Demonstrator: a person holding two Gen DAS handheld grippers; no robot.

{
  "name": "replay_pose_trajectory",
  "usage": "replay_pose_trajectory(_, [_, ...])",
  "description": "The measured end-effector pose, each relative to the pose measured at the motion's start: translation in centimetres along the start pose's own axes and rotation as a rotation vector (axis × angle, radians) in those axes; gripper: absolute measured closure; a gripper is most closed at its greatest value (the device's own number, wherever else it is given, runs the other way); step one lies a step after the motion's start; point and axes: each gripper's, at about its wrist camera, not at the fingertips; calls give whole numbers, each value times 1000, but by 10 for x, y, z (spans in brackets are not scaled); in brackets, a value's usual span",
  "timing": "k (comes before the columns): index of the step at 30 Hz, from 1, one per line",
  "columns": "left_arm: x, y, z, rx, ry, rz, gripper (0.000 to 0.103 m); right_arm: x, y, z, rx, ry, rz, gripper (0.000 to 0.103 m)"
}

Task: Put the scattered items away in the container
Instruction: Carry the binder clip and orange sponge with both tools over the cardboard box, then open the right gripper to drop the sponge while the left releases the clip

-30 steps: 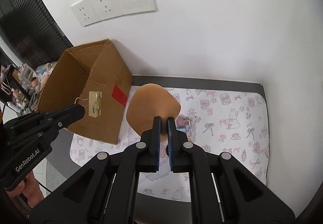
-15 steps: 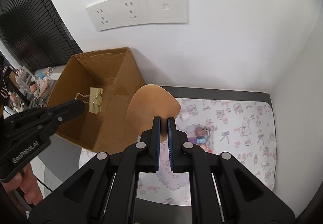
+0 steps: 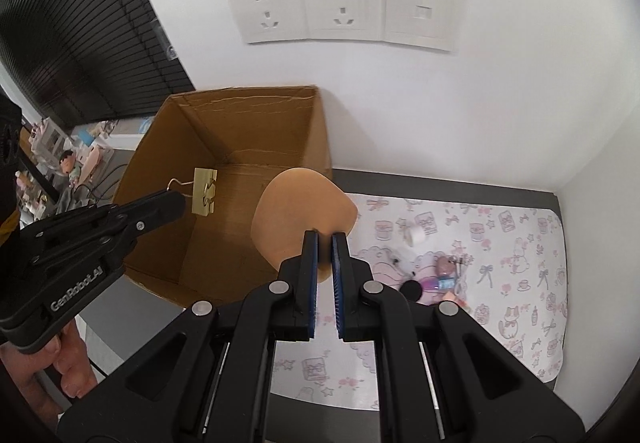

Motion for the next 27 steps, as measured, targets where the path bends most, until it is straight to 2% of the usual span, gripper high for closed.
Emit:
replay_pose_trajectory(15, [5, -63, 17, 30, -44, -78, 102, 19, -41, 29, 9, -63, -30, 96])
replay_pose_trajectory(27, [-1, -94, 38, 67, -90, -152, 102, 33, -68, 61, 45, -126, -109, 94])
Point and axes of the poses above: each gripper's, at about its wrist camera, not at the fingertips, and z roughly the way its jaws point, y to its right, x to its top, and after that the axes turned 12 degrees about -y, right-handed
